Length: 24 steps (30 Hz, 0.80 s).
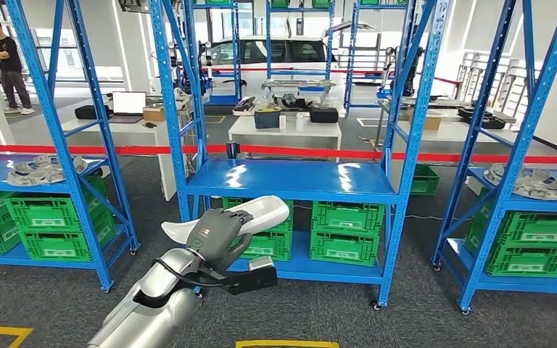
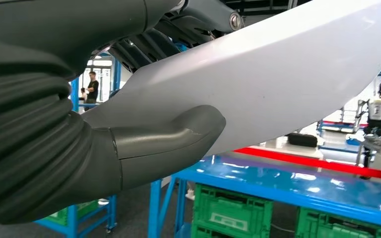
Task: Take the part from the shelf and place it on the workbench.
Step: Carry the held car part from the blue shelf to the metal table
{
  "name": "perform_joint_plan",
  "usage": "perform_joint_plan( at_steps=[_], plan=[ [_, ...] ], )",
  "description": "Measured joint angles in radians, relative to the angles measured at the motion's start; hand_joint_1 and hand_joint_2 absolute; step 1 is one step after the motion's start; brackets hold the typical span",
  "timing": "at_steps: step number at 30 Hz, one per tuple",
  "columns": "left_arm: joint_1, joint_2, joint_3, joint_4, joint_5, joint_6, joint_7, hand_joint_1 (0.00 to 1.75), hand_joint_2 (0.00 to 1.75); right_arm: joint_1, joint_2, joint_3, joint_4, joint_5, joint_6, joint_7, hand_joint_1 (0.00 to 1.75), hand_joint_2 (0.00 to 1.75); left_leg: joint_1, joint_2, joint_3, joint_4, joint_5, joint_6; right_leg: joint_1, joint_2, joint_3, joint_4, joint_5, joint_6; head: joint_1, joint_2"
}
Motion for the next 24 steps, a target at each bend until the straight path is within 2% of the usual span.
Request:
perform_joint_plan(
  at_steps=[1,2,3,4,5,7,9,11,12,13,14,15,16,18,19,20,22,23,24],
  plan=[
    [0.001,0.001,0.0,0.0,-0.002,0.0,0.002,1.75,1.75,0.0,0.0,0.0,0.0,0.001,0.0,0.0,0.0,0.0,0.004,-0.009,-0.007,0.011,-0.002,-0.007,-0.007,0.008,0.039,-0.063,0.025,0.006,0.0,0.0],
    [0.0,0.002,0.0,-0.001,-0.005,0.0,0.004,1.75,1.75,-0.001,0.0,0.0,0.0,0.002,0.0,-0.001,0.0,0.0,0.006,-0.018,-0.018,0.024,-0.007,-0.017,-0.011,0.027,0.076,-0.123,0.039,0.012,0.0,0.0],
    [-0.001,0.002,0.0,-0.002,-0.007,0.0,0.007,1.75,1.75,-0.001,0.001,0.0,0.0,0.003,0.0,-0.001,0.0,0.0,0.007,-0.027,-0.028,0.039,-0.011,-0.026,-0.015,0.04,0.1,-0.167,0.046,0.012,0.0,0.0],
    [-0.001,0.004,0.0,-0.003,-0.009,0.001,0.009,1.75,1.75,-0.001,0.002,0.0,0.0,0.004,0.0,-0.001,0.0,0.0,0.007,-0.035,-0.036,0.049,-0.014,-0.034,-0.016,0.049,0.112,-0.188,0.045,0.009,0.0,0.0],
    [-0.001,0.006,0.0,-0.003,-0.009,0.001,0.01,1.75,1.75,-0.002,0.003,0.0,0.0,0.004,0.0,0.0,0.0,0.0,0.007,-0.042,-0.042,0.054,-0.015,-0.042,-0.012,0.05,0.11,-0.186,0.038,0.001,0.0,0.0],
    [0.0,0.012,0.0,-0.003,-0.011,0.001,0.013,1.75,1.75,-0.002,0.002,0.0,0.0,0.005,0.0,0.0,0.0,0.0,0.011,-0.053,-0.049,0.054,-0.011,-0.054,-0.009,0.03,0.108,-0.184,0.041,-0.019,0.0,0.0],
    [-0.001,0.019,0.0,-0.003,-0.012,0.001,0.016,1.75,1.75,-0.003,0.002,0.0,0.0,0.005,0.0,0.0,0.0,0.0,0.012,-0.03,-0.066,0.086,-0.033,-0.062,-0.008,0.013,0.107,-0.187,0.046,-0.034,-0.001,0.0],
    [-0.001,0.023,0.0,-0.002,-0.017,-0.001,0.02,1.75,1.75,-0.002,0.002,0.0,0.0,0.005,0.0,0.0,0.0,0.0,0.011,0.007,-0.113,0.194,-0.094,-0.067,-0.004,-0.006,0.107,-0.188,0.047,-0.044,-0.003,0.0],
    [0.0,0.023,0.0,-0.001,-0.022,-0.003,0.022,1.75,1.75,0.0,0.002,0.0,0.0,0.005,0.0,0.0,0.0,0.0,0.011,0.016,-0.14,0.26,-0.125,-0.068,0.0,-0.017,0.106,-0.188,0.048,-0.047,-0.003,0.0],
    [0.001,0.024,0.0,0.001,-0.025,-0.006,0.025,1.75,1.75,0.0,0.002,0.0,0.0,0.005,0.0,0.0,0.0,0.0,0.012,0.019,-0.16,0.31,-0.142,-0.068,0.003,-0.028,0.105,-0.188,0.048,-0.049,-0.003,0.0],
    [0.002,0.024,0.0,0.003,-0.029,-0.01,0.029,1.75,1.75,0.0,0.002,0.0,0.0,0.005,0.0,0.0,0.0,0.0,0.011,0.021,-0.164,0.328,-0.143,-0.066,0.005,-0.039,0.105,-0.188,0.048,-0.049,-0.003,0.0],
    [0.001,0.025,0.0,0.004,-0.031,-0.013,0.033,1.75,1.75,0.0,0.002,0.0,0.0,0.005,0.0,0.0,0.0,0.0,0.011,0.023,-0.15,0.309,-0.126,-0.063,0.007,-0.05,0.105,-0.188,0.048,-0.05,-0.003,0.0],
    [0.0,0.025,0.0,0.005,-0.032,-0.015,0.035,1.75,1.75,-0.001,0.002,0.0,0.0,0.005,0.0,0.0,0.0,0.0,0.009,0.032,-0.118,0.254,-0.098,-0.058,0.009,-0.06,0.106,-0.188,0.048,-0.05,-0.003,0.0],
    [-0.006,0.024,0.0,0.004,-0.038,-0.02,0.04,1.75,1.75,-0.001,0.002,0.0,0.0,0.005,0.0,-0.001,0.0,0.0,-0.001,0.081,-0.045,0.12,-0.054,-0.047,0.014,-0.081,0.106,-0.187,0.048,-0.048,-0.003,0.0],
    [-0.01,0.023,0.0,0.004,-0.042,-0.023,0.043,1.75,1.75,-0.001,0.002,0.0,0.0,0.005,0.0,-0.001,0.0,0.0,-0.006,0.099,-0.024,0.076,-0.043,-0.042,0.016,-0.091,0.107,-0.187,0.048,-0.044,-0.003,0.0],
    [-0.013,0.021,0.0,0.004,-0.045,-0.027,0.045,1.75,1.75,-0.002,0.002,0.0,0.0,0.005,0.0,-0.002,0.0,0.0,-0.012,0.107,-0.016,0.056,-0.041,-0.037,0.017,-0.102,0.107,-0.188,0.049,-0.04,-0.002,0.0],
    [-0.017,0.021,0.0,0.005,-0.047,-0.04,0.051,1.75,1.75,-0.003,0.003,0.0,0.0,0.006,0.0,-0.002,0.0,0.0,-0.016,0.082,-0.019,0.05,-0.032,-0.027,0.015,-0.123,0.109,-0.19,0.051,-0.03,-0.002,0.0],
    [-0.018,0.022,0.0,0.005,-0.047,-0.047,0.052,1.75,1.75,-0.005,0.003,0.0,0.0,0.006,0.0,-0.002,0.0,0.0,-0.015,0.071,-0.019,0.046,-0.027,-0.021,0.013,-0.117,0.108,-0.186,0.047,-0.024,-0.002,0.0],
    [-0.021,0.023,0.0,0.005,-0.047,-0.054,0.055,1.75,1.75,-0.006,0.004,0.0,0.0,0.006,0.002,-0.002,0.0,0.0,-0.014,0.06,-0.02,0.042,-0.021,-0.014,0.01,-0.097,0.101,-0.169,0.033,-0.02,-0.002,0.0]
  ],
)
